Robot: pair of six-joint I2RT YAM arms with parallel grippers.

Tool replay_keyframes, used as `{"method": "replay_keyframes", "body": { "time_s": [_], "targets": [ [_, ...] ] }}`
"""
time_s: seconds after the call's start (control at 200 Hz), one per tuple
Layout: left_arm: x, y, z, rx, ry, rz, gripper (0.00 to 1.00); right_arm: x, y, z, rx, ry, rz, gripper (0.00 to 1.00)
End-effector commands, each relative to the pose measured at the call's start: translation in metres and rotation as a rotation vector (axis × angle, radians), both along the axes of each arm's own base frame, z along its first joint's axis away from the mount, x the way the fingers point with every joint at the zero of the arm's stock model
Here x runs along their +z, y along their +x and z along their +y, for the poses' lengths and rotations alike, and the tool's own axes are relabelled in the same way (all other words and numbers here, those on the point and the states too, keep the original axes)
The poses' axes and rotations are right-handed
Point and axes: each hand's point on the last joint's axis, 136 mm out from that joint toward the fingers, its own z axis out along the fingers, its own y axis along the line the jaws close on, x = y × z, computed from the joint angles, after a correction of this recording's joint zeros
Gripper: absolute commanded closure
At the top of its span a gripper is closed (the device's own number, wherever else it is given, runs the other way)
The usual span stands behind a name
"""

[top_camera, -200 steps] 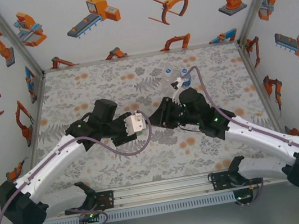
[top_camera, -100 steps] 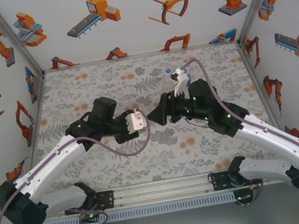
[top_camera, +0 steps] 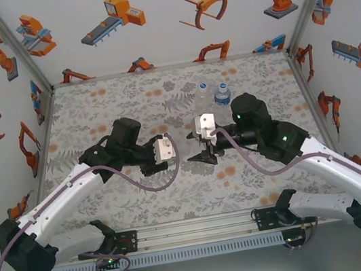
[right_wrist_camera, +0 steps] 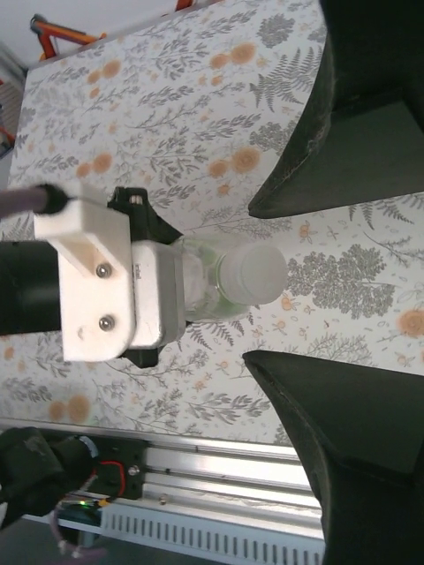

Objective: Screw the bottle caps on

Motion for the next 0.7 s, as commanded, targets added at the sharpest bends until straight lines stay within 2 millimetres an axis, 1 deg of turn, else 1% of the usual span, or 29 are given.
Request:
{"method": "replay_keyframes", "body": {
  "time_s": [0.0,0.16,0.23,0.486,0.696],
  "targets": [
    [0.014,-0.009,-0.002,-0.048,-0.034,-0.009,1.00,0.003,-0.014,0.002,0.109,0.015,-0.099,0.45],
    [0.015,-0.011,-0.003,-0.055,-0.039,-0.008,1.00,-0.001,-0.008,0.005,0.091,0.015,-0.110,0.50],
    [0.016,-0.011,-0.003,-0.058,-0.041,-0.008,1.00,-0.004,-0.005,0.006,0.078,0.002,-0.108,0.50],
    [0.015,-0.012,-0.004,-0.063,-0.042,-0.002,1.00,-0.020,-0.002,0.008,0.080,-0.040,-0.082,0.51],
    [0.015,-0.013,-0.004,-0.067,-0.044,-0.002,1.00,-0.028,0.002,0.008,0.058,-0.055,-0.078,0.56]
  ]
}}
